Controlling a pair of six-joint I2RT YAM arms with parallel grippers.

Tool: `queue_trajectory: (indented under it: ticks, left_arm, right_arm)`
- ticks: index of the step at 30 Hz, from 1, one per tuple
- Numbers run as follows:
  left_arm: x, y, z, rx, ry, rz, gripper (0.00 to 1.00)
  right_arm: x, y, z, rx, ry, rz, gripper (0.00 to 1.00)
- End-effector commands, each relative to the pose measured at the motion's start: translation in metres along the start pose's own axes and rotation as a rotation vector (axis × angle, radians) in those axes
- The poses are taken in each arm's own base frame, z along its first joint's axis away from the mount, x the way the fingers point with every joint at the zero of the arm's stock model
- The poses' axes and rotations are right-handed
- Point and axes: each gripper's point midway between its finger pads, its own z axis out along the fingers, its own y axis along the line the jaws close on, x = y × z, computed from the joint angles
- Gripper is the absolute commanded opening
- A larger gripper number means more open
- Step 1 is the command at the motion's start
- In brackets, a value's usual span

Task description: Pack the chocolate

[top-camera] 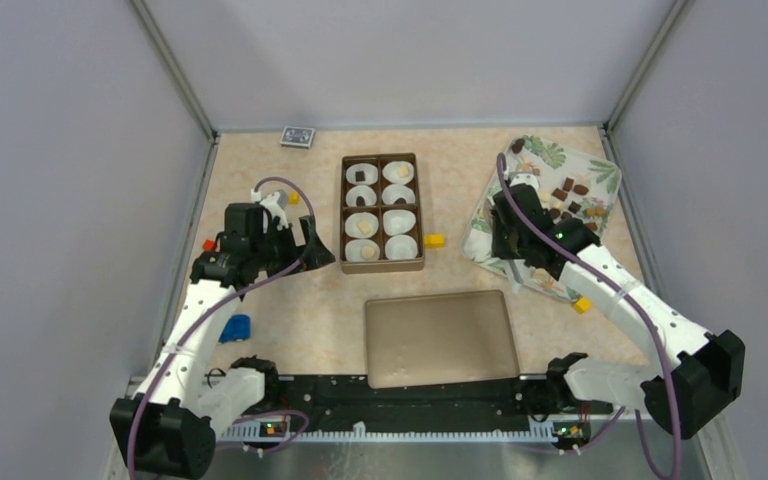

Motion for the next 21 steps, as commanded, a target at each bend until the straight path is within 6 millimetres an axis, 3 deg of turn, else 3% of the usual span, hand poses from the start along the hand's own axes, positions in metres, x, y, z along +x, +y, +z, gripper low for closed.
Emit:
queue_trajectory:
  ticks: [1,9,12,21]
  left_arm:
    - [-0.01,-0.003,-0.006,0.006,-0.045,0.035,0.99]
    - [-0.009,-0.001,-0.006,-0.001,-0.043,0.039,0.99]
    - [-0.009,-0.001,-0.006,0.0,-0.042,0.042,0.99]
    - [-0.003,0.002,-0.003,-0.001,-0.03,0.043,0.99]
  right_arm:
    - [-0.022,0.004,-0.006,0.002,-0.076,0.008,0.0]
    - [0.016,-0.033,0.001,0.139,-0.018,0.019,0.0]
    - [0.029,-0.038,0.003,0.141,0.009,0.028,0.03]
    - [0.03,-0.038,0.006,0.136,0.012,0.046,0.18]
